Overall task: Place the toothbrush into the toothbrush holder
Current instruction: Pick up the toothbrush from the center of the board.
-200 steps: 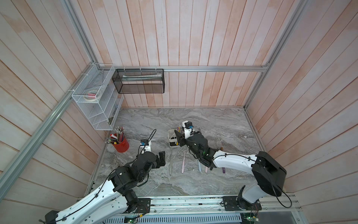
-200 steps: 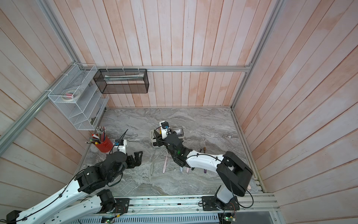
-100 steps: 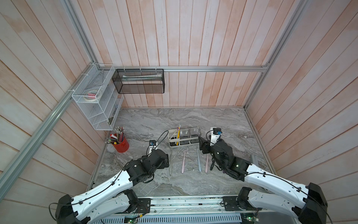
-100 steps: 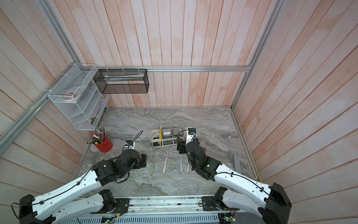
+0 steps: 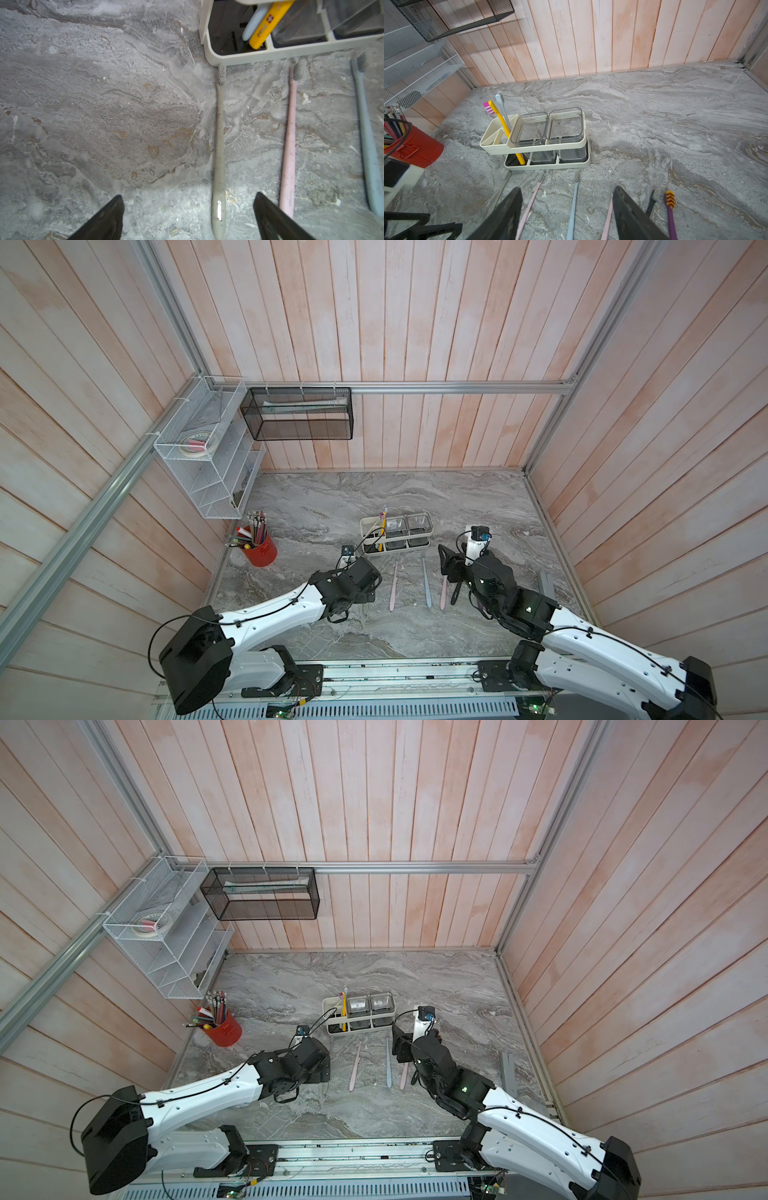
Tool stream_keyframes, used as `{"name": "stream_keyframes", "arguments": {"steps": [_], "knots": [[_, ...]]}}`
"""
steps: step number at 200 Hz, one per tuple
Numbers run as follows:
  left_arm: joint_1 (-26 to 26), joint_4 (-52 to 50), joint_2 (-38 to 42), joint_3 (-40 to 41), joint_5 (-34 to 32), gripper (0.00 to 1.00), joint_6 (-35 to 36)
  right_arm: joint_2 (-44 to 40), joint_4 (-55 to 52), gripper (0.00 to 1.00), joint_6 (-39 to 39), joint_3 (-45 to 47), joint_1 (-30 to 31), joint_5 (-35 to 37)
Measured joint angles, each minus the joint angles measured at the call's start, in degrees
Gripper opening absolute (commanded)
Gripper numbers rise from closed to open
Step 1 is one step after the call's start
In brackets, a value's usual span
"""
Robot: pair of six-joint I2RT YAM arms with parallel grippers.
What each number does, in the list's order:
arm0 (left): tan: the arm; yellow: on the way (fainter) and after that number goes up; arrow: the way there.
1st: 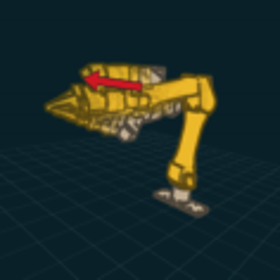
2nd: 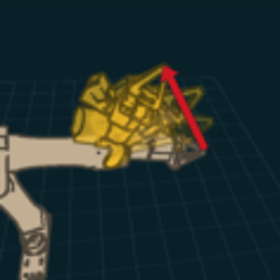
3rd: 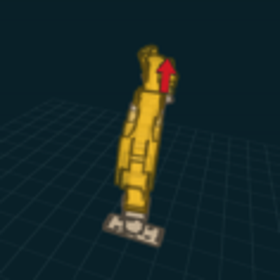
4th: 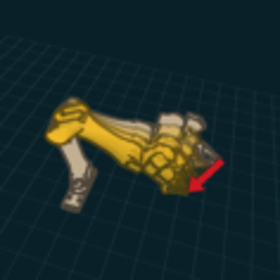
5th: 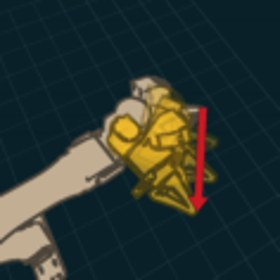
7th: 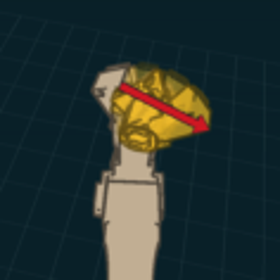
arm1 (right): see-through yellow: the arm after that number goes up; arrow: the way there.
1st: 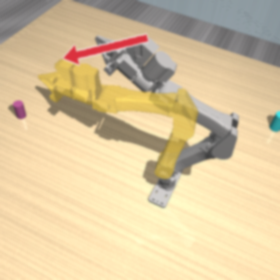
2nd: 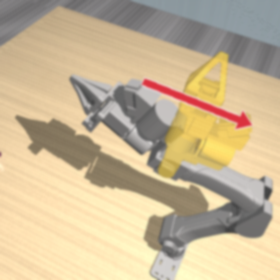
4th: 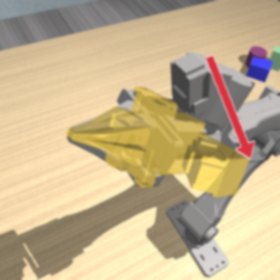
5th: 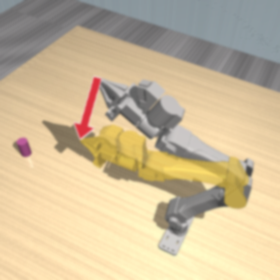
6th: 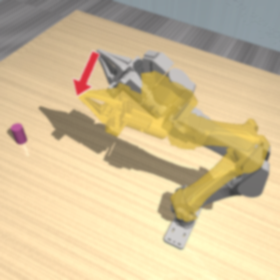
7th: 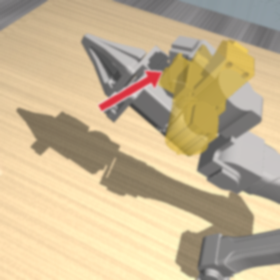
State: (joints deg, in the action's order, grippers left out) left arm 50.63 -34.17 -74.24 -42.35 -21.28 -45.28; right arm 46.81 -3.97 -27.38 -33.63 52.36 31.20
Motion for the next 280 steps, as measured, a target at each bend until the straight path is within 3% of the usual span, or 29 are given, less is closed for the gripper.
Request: {"name": "stream_keyframes", "arguments": {"steps": [93, 181, 262, 280], "knots": [[-0.15, 8.96, -16.37, -6.45, -1.75, 0.87, 1.33, -6.36, -0.96, 0.71, 2.21, 0.0, 0.0, -0.24], [-4.42, 14.84, -24.24, -9.84, -2.99, 0.65, 3.58, -9.88, -1.29, 0.71, 3.91, 0.0, 0.0, -0.68], [-5.42, 17.66, -28.06, -11.91, -3.08, 0.61, 4.11, -9.75, -1.18, 0.7, 5.14, 0.02, 0.0, -1.51], [-5.42, 18.29, -28.79, -12.57, -3.39, 0.5, 3.96, -9.75, -0.98, 0.7, 5.14, 0.22, 0.0, -1.51]]}}
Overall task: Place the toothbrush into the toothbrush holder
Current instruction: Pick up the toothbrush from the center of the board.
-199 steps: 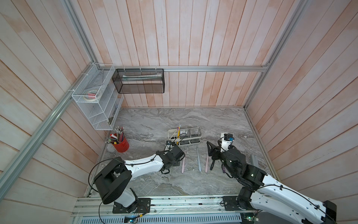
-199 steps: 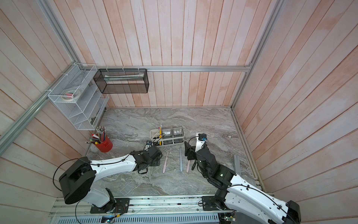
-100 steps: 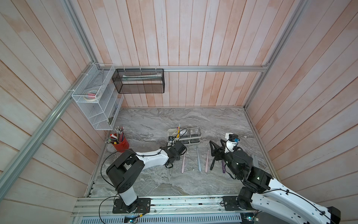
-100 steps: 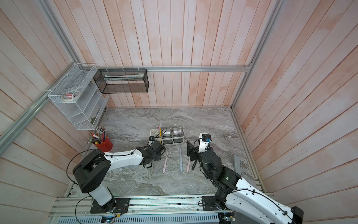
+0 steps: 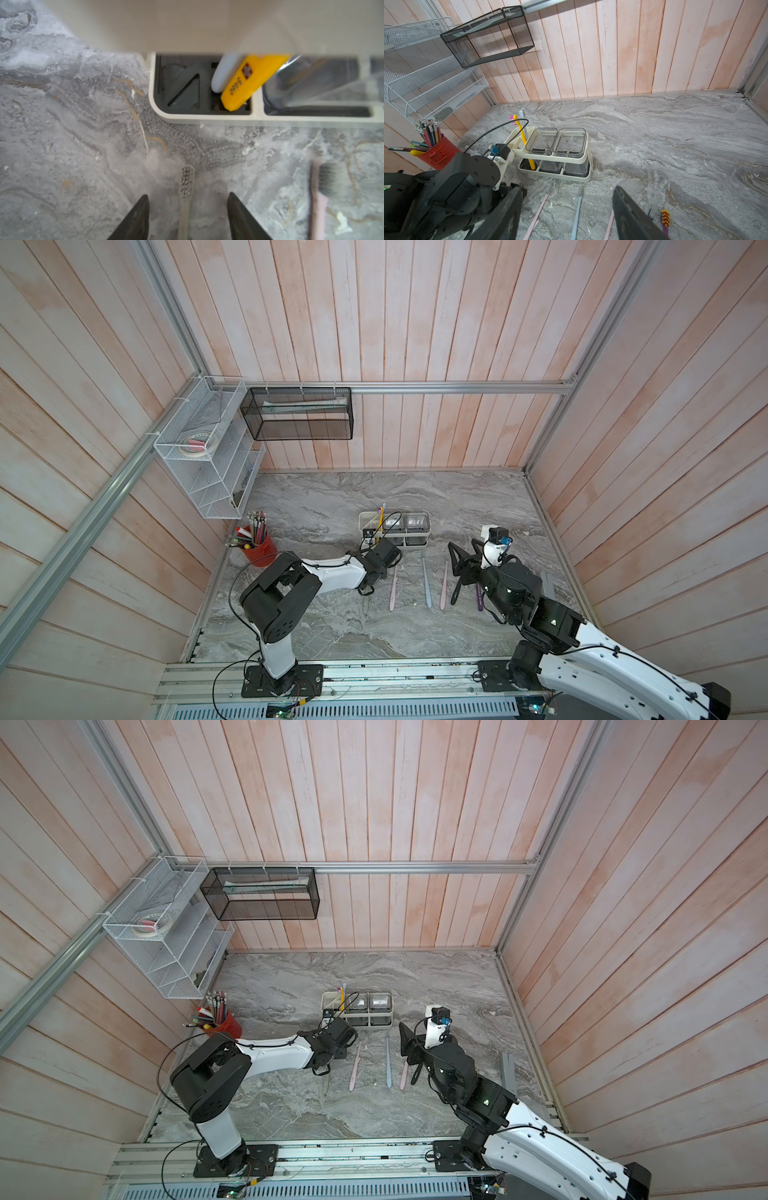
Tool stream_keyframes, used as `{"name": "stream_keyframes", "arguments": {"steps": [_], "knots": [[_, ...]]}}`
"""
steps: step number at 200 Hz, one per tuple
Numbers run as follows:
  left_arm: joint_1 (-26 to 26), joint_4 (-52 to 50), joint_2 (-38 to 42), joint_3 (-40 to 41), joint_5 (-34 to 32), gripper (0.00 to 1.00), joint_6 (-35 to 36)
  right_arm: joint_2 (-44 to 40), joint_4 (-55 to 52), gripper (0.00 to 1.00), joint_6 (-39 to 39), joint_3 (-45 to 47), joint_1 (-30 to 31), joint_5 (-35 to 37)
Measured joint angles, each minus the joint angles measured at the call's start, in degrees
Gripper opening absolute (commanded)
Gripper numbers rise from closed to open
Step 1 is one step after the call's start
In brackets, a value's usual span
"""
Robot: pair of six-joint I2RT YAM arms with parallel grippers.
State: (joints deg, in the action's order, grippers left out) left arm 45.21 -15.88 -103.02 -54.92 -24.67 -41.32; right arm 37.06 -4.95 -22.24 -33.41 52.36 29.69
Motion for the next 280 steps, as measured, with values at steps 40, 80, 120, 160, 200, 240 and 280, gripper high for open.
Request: {"name": "stream_keyframes", "arguments": {"steps": [40, 80, 120, 160, 200, 240, 280], "knots": [[-0.33, 0.9, -1.11, -0.98, -0.28, 0.49, 0.42, 0.0, 0.15, 0.7, -0.04, 0.96, 0.0, -0.28], [-0.68, 1.81, -2.01, -1.53, -0.98, 0.41, 0.61, -0.17, 0.17, 0.7, -0.13, 1.05, 0.0, -0.87], [-0.79, 1.95, -2.4, -1.92, -1.31, 0.36, 0.59, -0.7, 0.15, 0.7, -0.2, 1.05, 0.07, -1.11], [-0.81, 1.75, -2.34, -1.92, -1.36, 0.25, 0.63, -1.36, 0.13, 0.7, -0.24, 1.05, 0.11, -1.27], [-0.92, 1.51, -2.23, -1.9, -1.36, 0.22, 0.59, -1.53, -0.26, 0.7, -0.28, 1.01, 0.35, -1.29], [-0.94, 1.03, -1.46, -1.2, -1.31, 0.18, 0.39, -2.03, -1.07, 0.7, -0.48, 0.98, 0.48, -1.29], [-0.94, -0.35, 0.09, 0.28, -1.31, 0.13, 0.24, -2.03, -1.73, 0.7, -0.66, 0.28, 0.48, -1.29]]}}
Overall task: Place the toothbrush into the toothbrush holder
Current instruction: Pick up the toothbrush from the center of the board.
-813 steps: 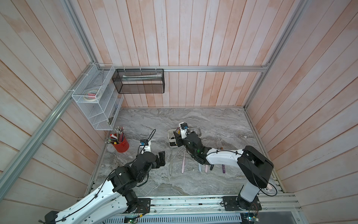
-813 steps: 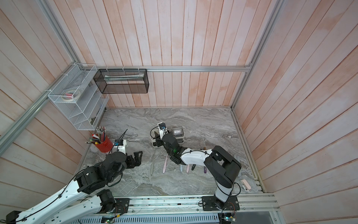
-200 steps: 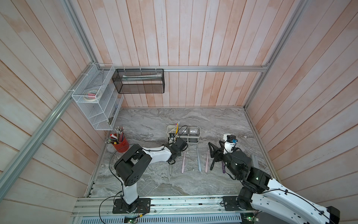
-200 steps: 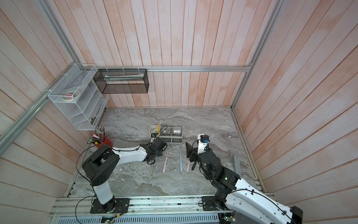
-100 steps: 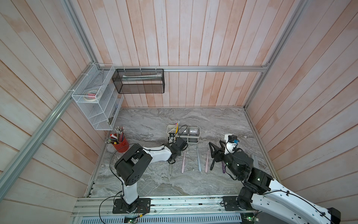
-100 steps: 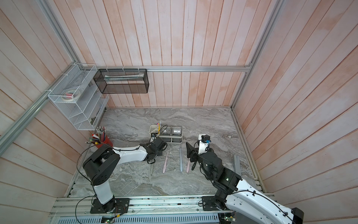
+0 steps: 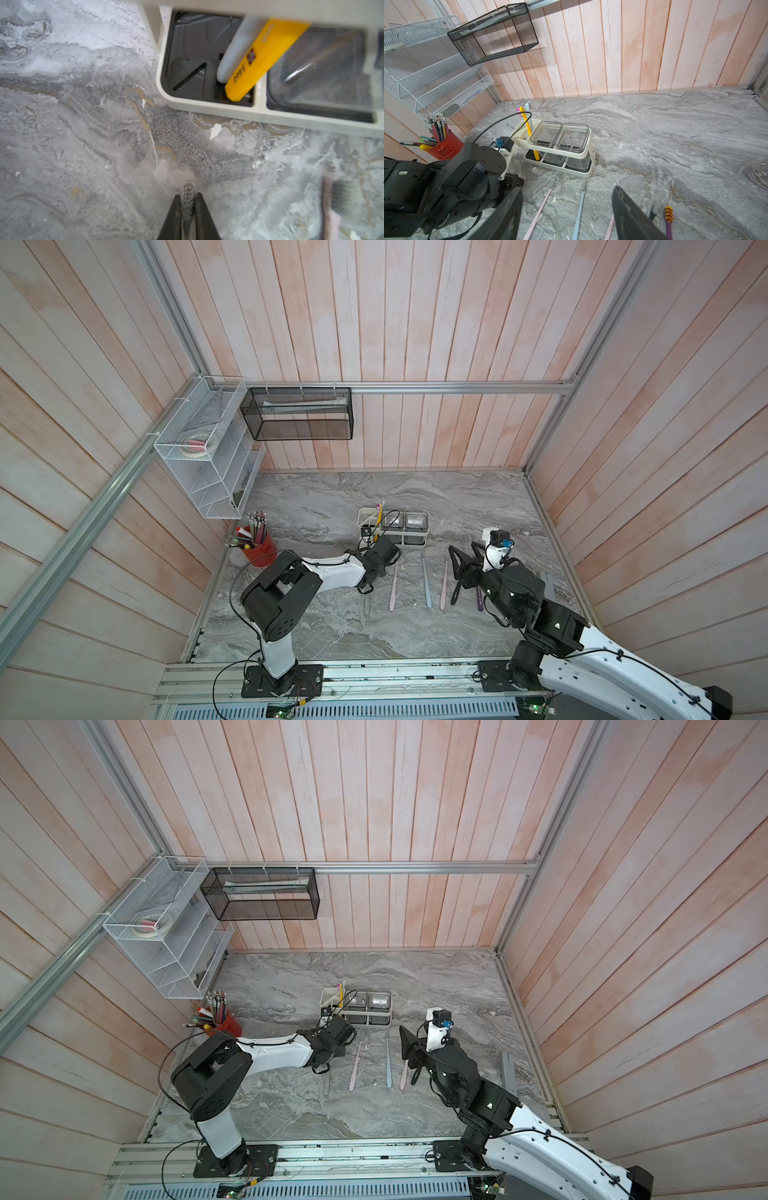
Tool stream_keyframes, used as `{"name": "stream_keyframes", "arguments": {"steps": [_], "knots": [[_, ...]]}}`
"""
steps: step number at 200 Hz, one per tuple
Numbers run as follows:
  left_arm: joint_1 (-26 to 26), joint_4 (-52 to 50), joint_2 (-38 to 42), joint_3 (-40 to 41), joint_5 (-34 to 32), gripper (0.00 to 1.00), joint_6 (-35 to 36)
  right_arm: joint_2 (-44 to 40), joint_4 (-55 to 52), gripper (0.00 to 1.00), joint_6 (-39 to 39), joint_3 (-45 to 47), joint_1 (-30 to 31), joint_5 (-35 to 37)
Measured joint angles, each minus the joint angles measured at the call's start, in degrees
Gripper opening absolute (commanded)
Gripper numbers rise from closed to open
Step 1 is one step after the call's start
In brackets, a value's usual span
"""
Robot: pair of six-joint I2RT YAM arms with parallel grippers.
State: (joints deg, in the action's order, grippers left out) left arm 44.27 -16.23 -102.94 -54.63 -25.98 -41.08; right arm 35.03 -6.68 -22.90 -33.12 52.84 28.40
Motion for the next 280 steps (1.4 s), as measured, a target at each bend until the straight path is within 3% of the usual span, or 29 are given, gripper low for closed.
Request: {"name": "stream_keyframes", "arguments": {"steps": [24, 56, 85, 141, 203, 280], "knots": [[0.0, -0.57, 0.48, 0.24, 0.0, 0.11, -0.09, 0.0, -0.46, 0.69, -0.02, -0.26, 0.11, 0.02], [0.0, -1.01, 0.79, 0.39, 0.0, 0.0, -0.09, -0.07, -0.81, 0.7, -0.04, -0.26, 0.35, 0.02], [0.0, -2.23, 2.73, 0.46, 0.02, 0.0, -0.11, -0.07, -1.07, 0.7, -0.24, -0.28, 0.37, 0.02], [0.94, -2.64, 19.63, 4.28, 1.18, 0.0, 0.92, 1.29, -1.07, 0.71, -1.11, -0.33, 0.37, -3.02], [8.96, 2.93, 38.49, 8.96, 4.13, 0.0, 5.16, 7.96, 4.52, 0.72, -3.08, -0.35, 0.39, -17.11], [14.21, 7.67, 43.69, 11.3, 3.8, 0.0, 5.97, 15.28, 20.98, 0.71, -13.62, 2.03, 0.37, -36.09]]}}
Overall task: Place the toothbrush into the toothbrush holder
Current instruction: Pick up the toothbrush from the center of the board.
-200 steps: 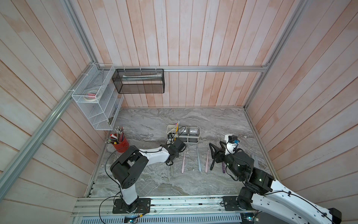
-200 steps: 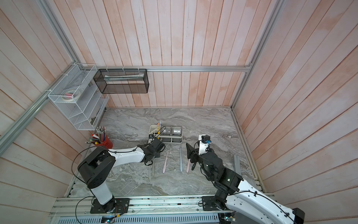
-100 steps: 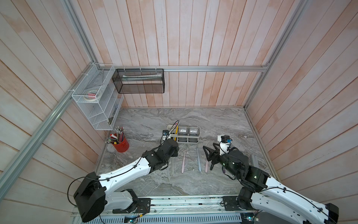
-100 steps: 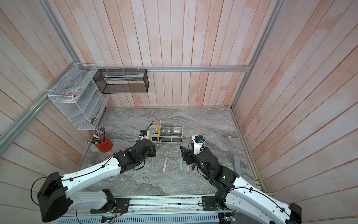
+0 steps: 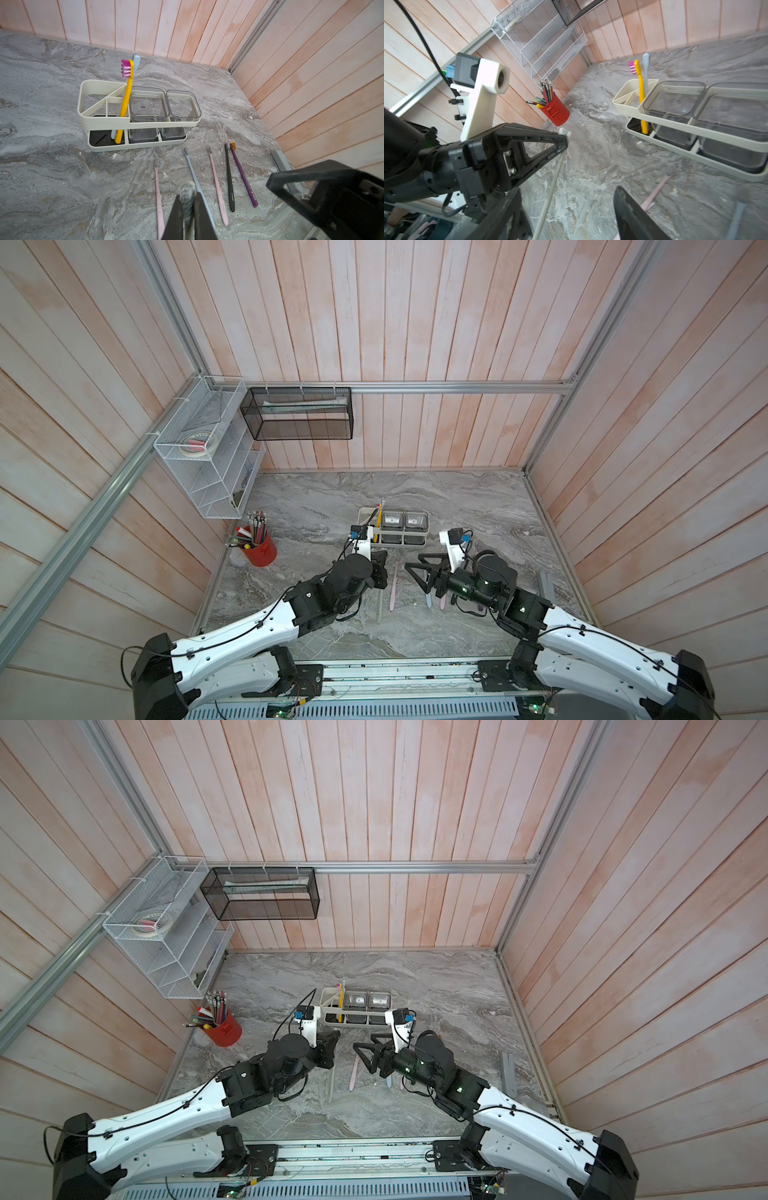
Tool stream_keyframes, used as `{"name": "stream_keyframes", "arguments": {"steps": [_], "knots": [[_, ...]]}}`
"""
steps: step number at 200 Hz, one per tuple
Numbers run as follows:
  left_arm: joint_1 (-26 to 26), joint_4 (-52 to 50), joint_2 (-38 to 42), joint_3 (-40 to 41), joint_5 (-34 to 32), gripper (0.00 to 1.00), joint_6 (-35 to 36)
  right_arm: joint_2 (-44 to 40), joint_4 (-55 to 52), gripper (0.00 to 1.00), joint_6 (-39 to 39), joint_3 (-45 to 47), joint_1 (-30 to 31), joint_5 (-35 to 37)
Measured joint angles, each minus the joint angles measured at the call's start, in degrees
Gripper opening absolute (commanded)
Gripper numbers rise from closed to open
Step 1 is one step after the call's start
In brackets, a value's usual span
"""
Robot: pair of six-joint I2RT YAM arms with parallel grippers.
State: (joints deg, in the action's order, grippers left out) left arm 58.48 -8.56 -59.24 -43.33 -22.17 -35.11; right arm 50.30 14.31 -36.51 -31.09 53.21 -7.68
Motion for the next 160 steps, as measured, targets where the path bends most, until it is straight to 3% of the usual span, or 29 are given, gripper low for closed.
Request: {"name": "stream_keyframes", "arguments": {"steps": [37, 99, 160], "knots": [[2.93, 1.25, -0.02, 0.0, -2.16, 0.0, -0.04, 3.37, 6.34, 0.66, -4.9, 3.26, -0.59, -5.57], [3.26, 4.31, 0.11, 0.0, -2.1, 0.0, -2.23, 6.03, 14.12, 0.59, -8.31, 4.59, -1.14, -11.17], [4.24, 6.01, 0.11, -0.37, -1.6, 0.0, -3.61, 8.7, 17.59, 0.51, -9.77, 5.14, -1.16, -12.98]]}}
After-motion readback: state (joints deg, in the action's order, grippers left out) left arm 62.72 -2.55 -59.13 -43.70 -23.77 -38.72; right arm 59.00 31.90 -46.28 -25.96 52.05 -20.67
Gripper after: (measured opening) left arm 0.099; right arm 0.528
